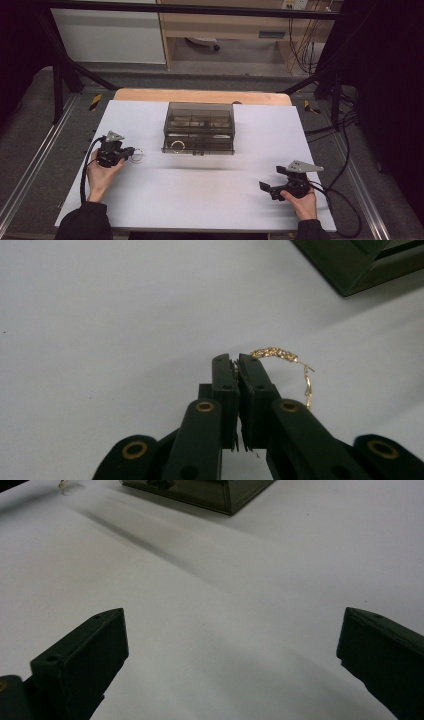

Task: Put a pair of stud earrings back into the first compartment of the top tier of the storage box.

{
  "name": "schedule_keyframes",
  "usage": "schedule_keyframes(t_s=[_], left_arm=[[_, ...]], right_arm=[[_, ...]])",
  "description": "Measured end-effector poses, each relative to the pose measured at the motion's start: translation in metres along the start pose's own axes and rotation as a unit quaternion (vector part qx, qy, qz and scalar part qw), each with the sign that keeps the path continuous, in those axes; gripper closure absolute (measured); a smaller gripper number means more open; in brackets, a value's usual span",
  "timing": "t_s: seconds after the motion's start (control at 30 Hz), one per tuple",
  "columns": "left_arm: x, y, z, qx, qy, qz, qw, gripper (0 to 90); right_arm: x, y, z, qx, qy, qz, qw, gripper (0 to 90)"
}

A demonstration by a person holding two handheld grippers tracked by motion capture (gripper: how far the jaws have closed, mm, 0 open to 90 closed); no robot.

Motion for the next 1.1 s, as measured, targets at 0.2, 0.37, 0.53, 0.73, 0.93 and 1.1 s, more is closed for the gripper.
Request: schedule_keyframes(t_s=[0.2,0.37,0.53,0.73,0.93,1.1], left_arm=[[0.008,0.002,0.001,0.0,0.006,-0.008,1.0,85.8],[0.014,0.003,0.002,-0.006,0.011,-0.009,0.9999,85.8],[0.023,0.007,0.005,-0.004,0.017,-0.017,0.9997,85.8],[0.033,0.011,0.009,-0.005,0.025,-0.028,0.9993,85.8],[0.041,0.016,0.015,-0.009,0.03,-0.037,0.9988,85.7],[0.047,0.022,0.021,-0.014,0.033,-0.044,0.9984,85.8]], right_arm=[[0.0,0.0,0.0,0.0,-0.001,0.0,1.0,0.6],[0.0,0.0,0.0,0.0,0.0,0.0,1.0,0.6],[0.0,0.0,0.0,0.0,0.0,0.0,1.0,0.6],[0.0,0.0,0.0,0.0,-0.001,0.0,1.0,0.6],[0.0,0.0,0.0,0.0,-0.001,-0.001,1.0,0.6],[0.0,0.0,0.0,0.001,-0.001,-0.001,1.0,0.6]])
Point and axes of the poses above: each handheld gripper's, and its own axes: x roughly backward along the jaws, z roughly out of its top, y roughly to its right, the point moved 2 cm from there along -x, roughly forward along the jaws, and after that the axes turned 2 degrees about z, right-handed, at the moved point
